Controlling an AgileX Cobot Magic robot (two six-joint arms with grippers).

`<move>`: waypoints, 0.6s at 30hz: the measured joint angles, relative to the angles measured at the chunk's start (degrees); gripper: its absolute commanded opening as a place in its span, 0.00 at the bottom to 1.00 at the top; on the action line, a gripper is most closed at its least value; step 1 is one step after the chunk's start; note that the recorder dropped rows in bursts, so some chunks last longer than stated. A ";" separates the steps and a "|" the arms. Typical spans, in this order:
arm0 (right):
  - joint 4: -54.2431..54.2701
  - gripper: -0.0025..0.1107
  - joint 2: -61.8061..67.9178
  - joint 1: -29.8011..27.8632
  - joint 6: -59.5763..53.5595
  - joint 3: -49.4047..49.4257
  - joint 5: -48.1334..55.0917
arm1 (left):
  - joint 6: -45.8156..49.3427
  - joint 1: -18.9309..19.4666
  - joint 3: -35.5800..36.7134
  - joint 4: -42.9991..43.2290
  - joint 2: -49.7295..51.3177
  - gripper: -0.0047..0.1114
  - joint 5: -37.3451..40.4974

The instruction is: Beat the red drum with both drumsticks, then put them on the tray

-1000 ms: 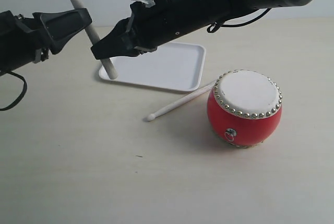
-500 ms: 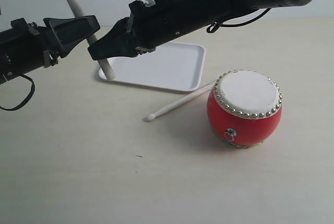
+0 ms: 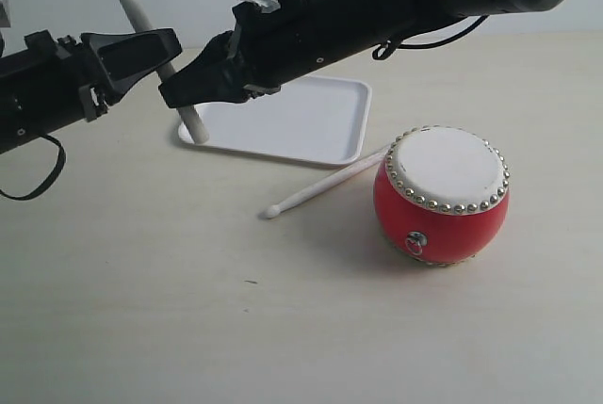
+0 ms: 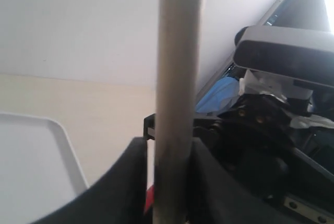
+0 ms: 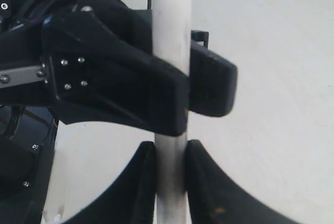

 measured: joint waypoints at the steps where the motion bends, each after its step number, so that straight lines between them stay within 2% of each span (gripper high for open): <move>1: 0.00 0.02 0.00 0.00 0.00 0.00 -0.26 | 0.00 -0.13 0.00 0.16 0.00 0.07 -0.27; 2: 0.00 0.02 0.00 0.00 -0.04 0.00 -0.26 | -0.16 -0.13 0.00 0.16 0.00 0.04 -0.38; 18: 0.35 0.06 0.00 0.00 -0.15 0.00 -0.26 | -0.38 -0.13 -0.35 0.51 0.00 0.04 -0.38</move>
